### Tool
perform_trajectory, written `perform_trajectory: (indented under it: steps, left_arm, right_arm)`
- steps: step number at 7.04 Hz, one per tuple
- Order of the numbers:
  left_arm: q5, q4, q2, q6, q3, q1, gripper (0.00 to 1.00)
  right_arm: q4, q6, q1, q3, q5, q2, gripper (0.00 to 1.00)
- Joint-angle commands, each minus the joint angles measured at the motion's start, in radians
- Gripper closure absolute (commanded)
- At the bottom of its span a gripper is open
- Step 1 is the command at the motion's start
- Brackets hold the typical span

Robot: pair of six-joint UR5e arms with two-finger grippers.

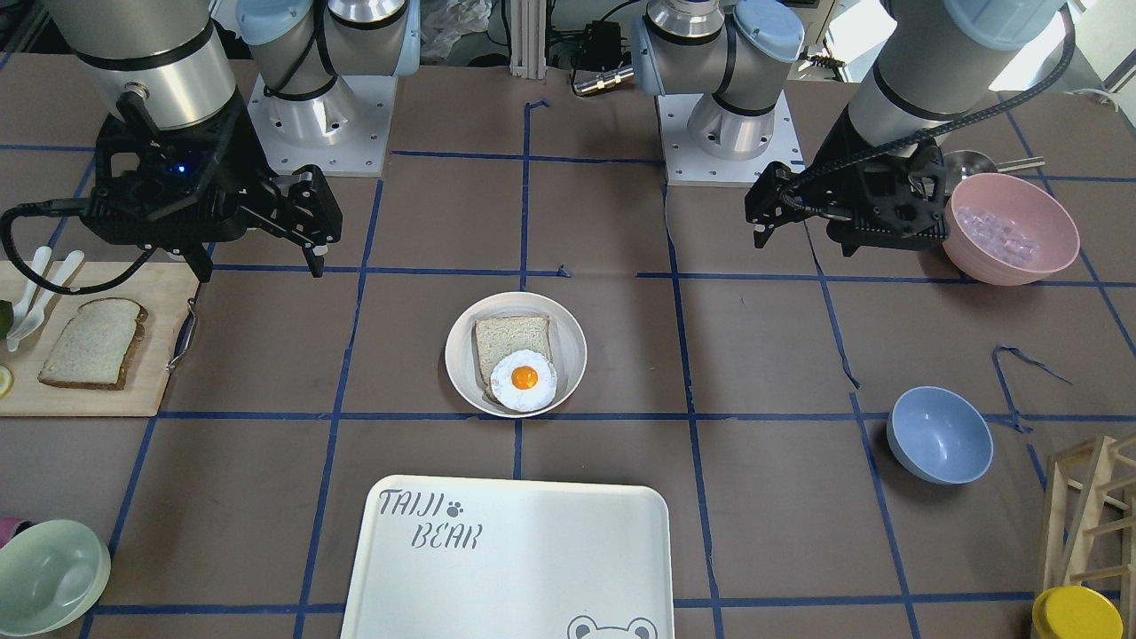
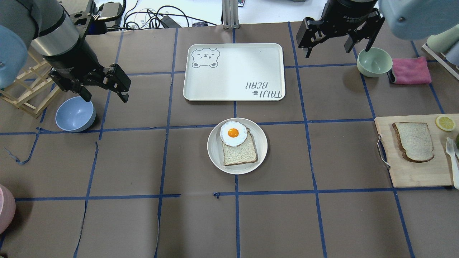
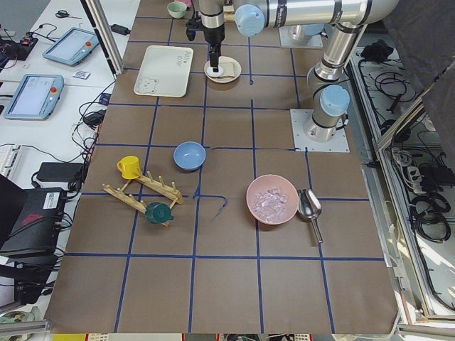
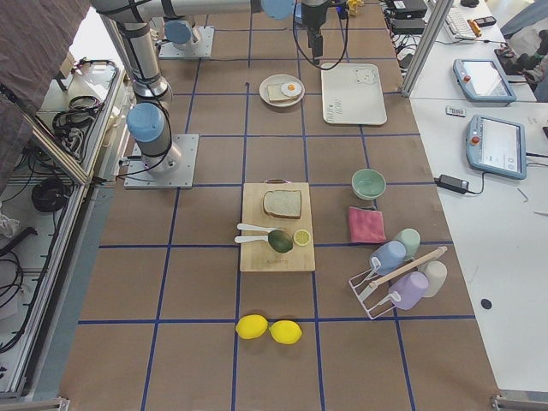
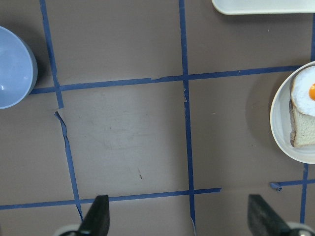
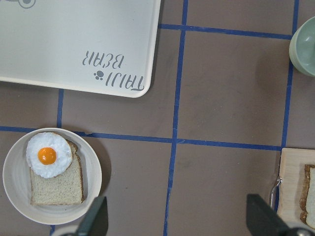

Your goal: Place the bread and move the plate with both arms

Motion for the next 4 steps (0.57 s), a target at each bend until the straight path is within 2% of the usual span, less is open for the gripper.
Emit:
perform_trajectory:
  steps: [1, 4]
  left_arm:
    - [0.000, 0.000, -0.001, 0.000, 0.000, 0.000, 0.00]
    - [0.000, -0.002, -0.001, 0.000, 0.004, 0.000, 0.00]
  right_arm:
    - [0.001, 0.000, 0.000, 0.003, 0.002, 0.000, 0.00]
    - [0.000, 0.000, 0.000, -0.002, 0.002, 0.000, 0.00]
